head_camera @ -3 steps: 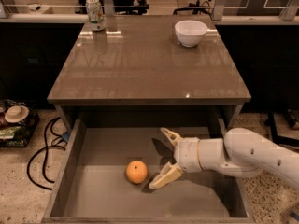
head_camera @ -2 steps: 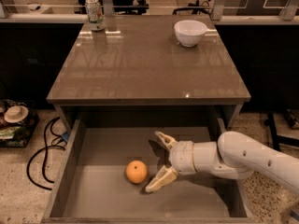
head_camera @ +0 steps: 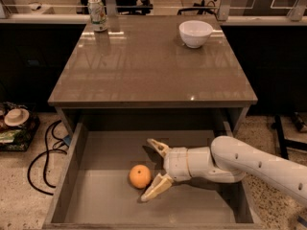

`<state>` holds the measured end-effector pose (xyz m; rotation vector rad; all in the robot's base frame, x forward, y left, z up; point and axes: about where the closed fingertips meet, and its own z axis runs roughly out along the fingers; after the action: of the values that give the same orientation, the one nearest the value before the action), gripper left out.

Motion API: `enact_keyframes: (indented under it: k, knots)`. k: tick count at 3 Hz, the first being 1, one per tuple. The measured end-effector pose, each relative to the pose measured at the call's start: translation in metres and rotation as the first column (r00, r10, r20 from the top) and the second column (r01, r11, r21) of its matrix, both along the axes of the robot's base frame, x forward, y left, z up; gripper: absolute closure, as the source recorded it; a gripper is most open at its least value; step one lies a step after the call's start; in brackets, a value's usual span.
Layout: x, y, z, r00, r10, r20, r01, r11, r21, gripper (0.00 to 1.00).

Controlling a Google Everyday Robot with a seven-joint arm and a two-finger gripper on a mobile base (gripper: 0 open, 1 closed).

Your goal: Pick orange from top drawer and place on counter

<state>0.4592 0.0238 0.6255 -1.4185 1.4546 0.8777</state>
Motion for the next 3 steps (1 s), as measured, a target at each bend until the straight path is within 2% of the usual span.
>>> enact_keyframes:
  k: [1,2,3]
  knots:
    - [-0.007,0.0138,-0.005,0.9989,0.046,-0.011,-0.046,0.999,-0.007,0.0]
    - [-0.0163,0.021,-0.0116,0.9969,0.074,-0.027,-0.075,0.997,-0.024,0.18]
    - [-0.0167,0.0223,-0.0113,0.9967,0.077,-0.027,-0.077,0.997,-0.022,0.42]
